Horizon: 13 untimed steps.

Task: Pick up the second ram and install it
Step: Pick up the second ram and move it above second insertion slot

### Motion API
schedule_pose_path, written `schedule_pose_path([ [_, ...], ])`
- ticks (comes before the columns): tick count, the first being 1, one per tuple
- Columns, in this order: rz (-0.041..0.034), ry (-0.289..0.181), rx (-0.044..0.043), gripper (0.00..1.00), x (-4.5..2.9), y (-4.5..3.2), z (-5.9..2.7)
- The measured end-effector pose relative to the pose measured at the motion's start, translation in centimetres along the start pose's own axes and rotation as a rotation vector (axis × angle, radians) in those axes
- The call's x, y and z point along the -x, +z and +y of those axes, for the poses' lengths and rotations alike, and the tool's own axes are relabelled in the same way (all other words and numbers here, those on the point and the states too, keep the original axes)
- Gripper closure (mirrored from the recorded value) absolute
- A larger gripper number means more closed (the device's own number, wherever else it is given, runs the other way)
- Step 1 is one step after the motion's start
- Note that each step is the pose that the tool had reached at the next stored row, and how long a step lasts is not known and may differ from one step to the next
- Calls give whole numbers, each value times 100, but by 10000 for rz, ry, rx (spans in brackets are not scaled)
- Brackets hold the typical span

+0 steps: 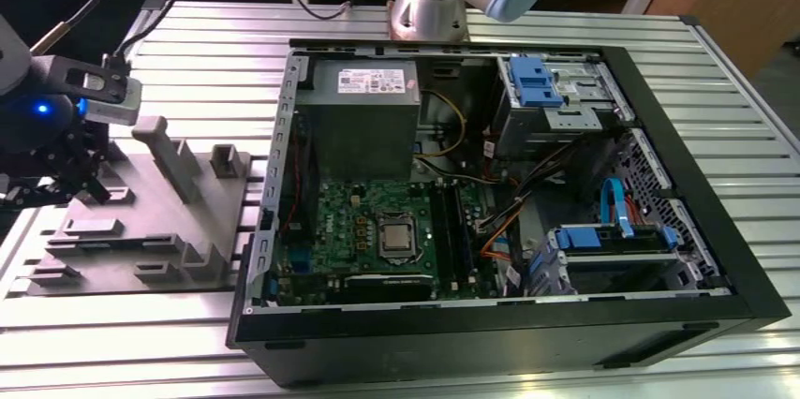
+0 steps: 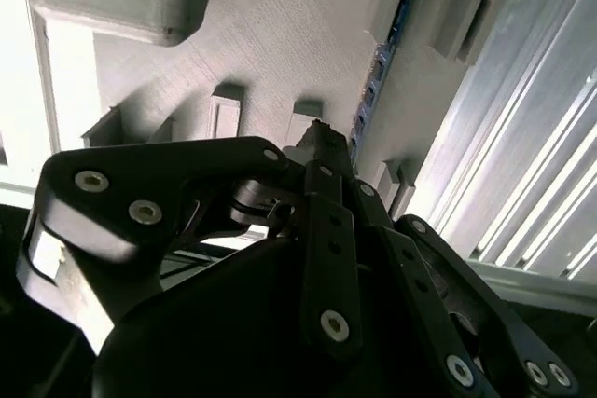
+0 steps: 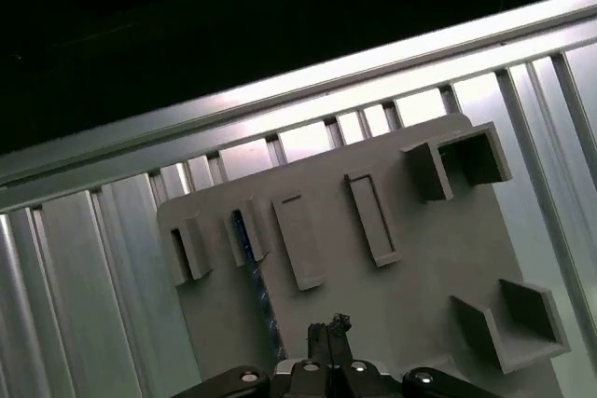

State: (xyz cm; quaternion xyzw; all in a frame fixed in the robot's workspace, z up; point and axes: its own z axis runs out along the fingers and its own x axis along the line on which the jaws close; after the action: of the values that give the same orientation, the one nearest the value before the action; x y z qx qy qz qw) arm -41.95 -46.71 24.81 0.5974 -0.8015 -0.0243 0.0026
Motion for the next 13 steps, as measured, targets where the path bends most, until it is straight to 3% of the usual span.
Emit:
schedule_pose_path([
  [4,-27,-506,-144,90,0,9,0],
  [8,-99,-884,-419,90,-2,15,-1],
  [13,-97,-1079,-424,90,-19,22,-6],
])
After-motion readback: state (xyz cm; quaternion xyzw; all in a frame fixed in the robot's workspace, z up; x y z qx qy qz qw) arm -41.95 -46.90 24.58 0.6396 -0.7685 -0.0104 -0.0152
